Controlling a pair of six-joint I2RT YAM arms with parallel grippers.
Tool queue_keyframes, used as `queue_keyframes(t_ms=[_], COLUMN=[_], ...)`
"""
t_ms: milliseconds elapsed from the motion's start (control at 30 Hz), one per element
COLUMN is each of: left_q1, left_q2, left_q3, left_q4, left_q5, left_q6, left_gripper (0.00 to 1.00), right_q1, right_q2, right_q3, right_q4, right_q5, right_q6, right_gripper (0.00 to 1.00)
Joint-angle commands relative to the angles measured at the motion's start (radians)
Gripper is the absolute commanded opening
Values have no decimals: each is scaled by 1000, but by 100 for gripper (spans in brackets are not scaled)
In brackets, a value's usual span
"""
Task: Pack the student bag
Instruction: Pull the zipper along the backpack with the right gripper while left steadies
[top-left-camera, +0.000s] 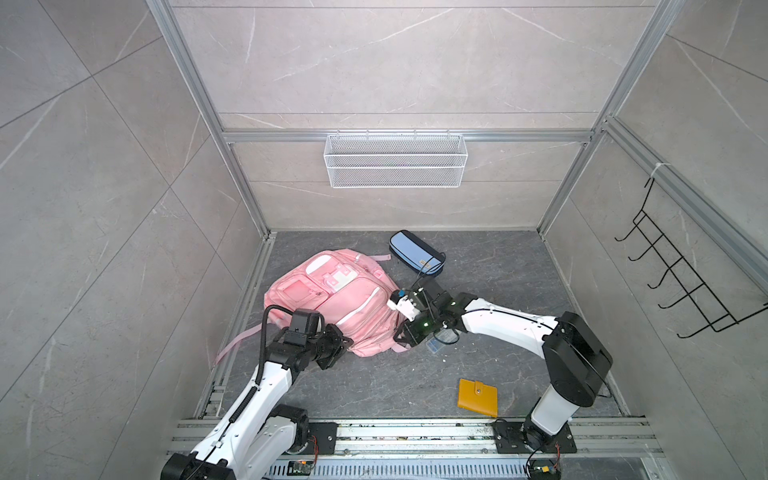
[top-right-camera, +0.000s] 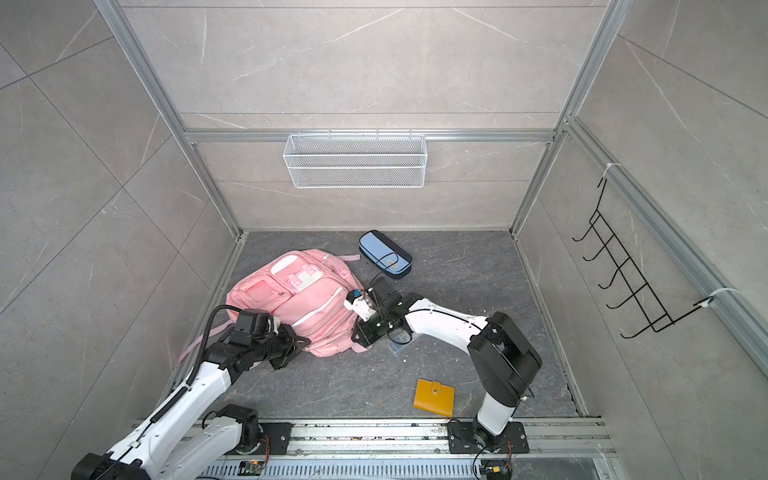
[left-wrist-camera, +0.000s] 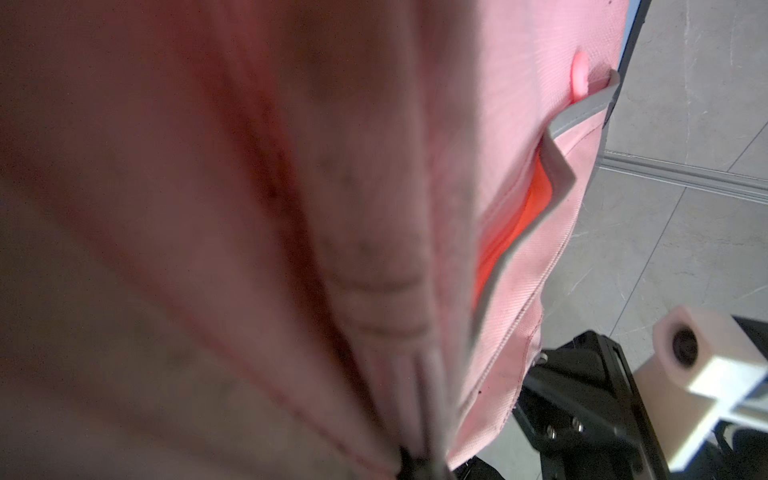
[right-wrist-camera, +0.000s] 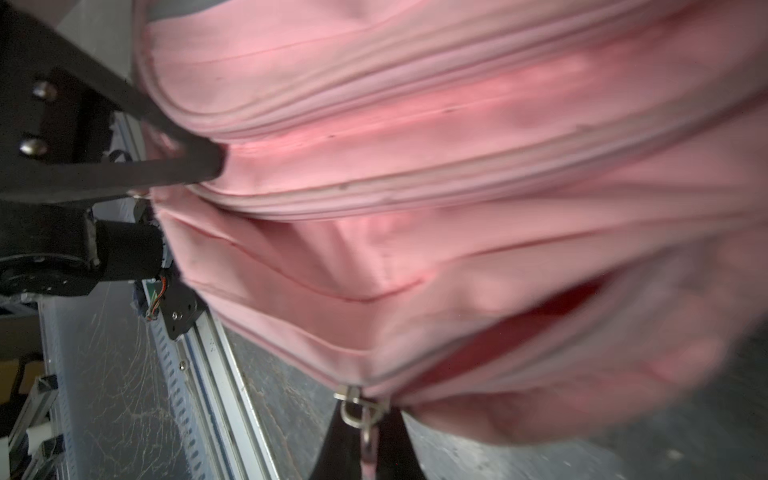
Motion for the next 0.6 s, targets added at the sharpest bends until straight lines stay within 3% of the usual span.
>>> queue_keyframes(t_ms=[0,233,433,467,500,567], left_q1=[88,247,284,284,283,278], left_q2=[-28,-39,21,43,70,94], left_q3=[57,113,143,155,183,248], left_q4=[-185,-283,-284,-283,-307,-379], left_q5=[-127,-87,-82,-74,-79,-138], left_q6=[143,276,325,332,359,407], left_gripper=[0,0,0,5,26,55], right_q1=[-150,-302,-273,-259,-243,-192], right_q2=[-46,40,93,93,90,86], right_q3=[5,69,158,164,165,170], right_q4=[-112,-126,-134,-132,-130,-124], right_q5=[119,150,122,106,90,63], right_q6=[-58,-125,-243,-254,-259,-256], right_gripper=[0,0,0,0,0,0])
